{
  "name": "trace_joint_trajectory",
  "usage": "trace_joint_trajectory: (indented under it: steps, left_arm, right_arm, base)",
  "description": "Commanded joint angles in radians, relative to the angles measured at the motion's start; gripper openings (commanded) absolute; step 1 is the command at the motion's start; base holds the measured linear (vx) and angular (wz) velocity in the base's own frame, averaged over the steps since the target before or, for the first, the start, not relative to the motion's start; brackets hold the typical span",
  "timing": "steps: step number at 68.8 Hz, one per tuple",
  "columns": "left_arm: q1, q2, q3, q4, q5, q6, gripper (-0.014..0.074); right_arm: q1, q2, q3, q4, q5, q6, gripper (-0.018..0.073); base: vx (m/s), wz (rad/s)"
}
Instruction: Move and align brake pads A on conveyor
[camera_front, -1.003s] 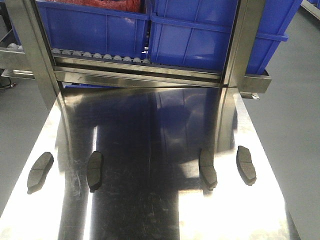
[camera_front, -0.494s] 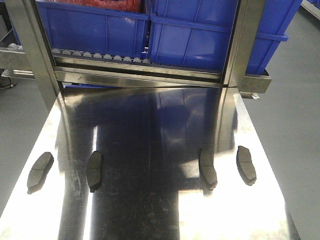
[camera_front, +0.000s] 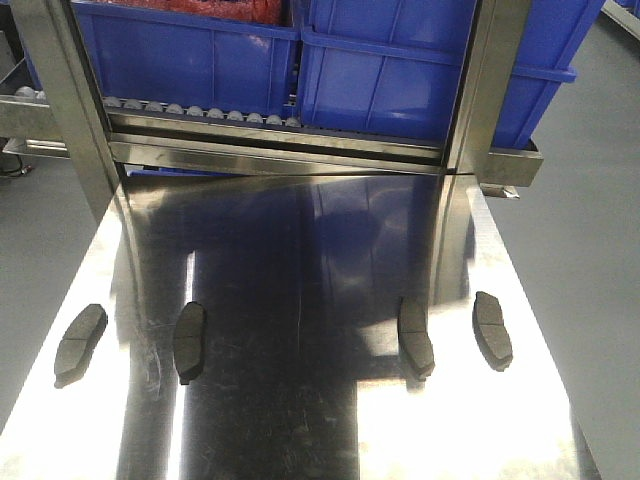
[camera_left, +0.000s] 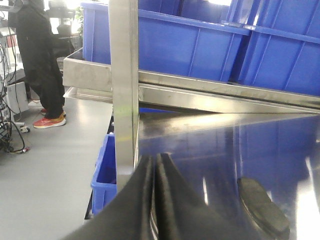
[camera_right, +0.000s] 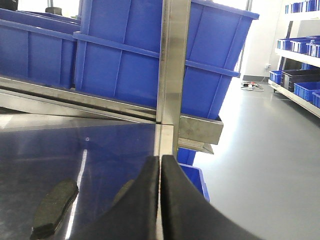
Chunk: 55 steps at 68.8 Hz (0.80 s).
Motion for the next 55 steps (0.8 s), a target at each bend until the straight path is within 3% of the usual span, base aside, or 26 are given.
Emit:
trace_joint_trajectory:
  steps: [1, 19, 40, 55]
  left_arm:
    - [-0.006, -0.014, 0.007, -0.012, -0.125, -0.002, -0.0006]
    - [-0.006, 0.109, -0.211, -0.013, -0.073, -0.013, -0.0006]
    - [-0.006, 0.510, -0.523, -0.013, 0.381, -0.004, -0.0006]
    - [-0.006, 0.631, -0.530, -0.013, 0.498, -0.004, -0.0006]
  right_arm:
    - [-0.005, -0.011, 0.003, -0.003, -0.074, -0.010, -0.0010]
    - [-0.005, -0.011, 0.003, -0.003, -0.074, -0.010, -0.0010]
    - [-0.005, -0.012, 0.003, -0.003, -0.074, -0.010, -0.0010]
    - [-0.005, -0.012, 0.003, -0.003, -0.074, -0.010, -0.0010]
  base:
    - [0.00, 0.00]
    - [0.00, 0.00]
    - [0.00, 0.00]
    - [0.00, 0.00]
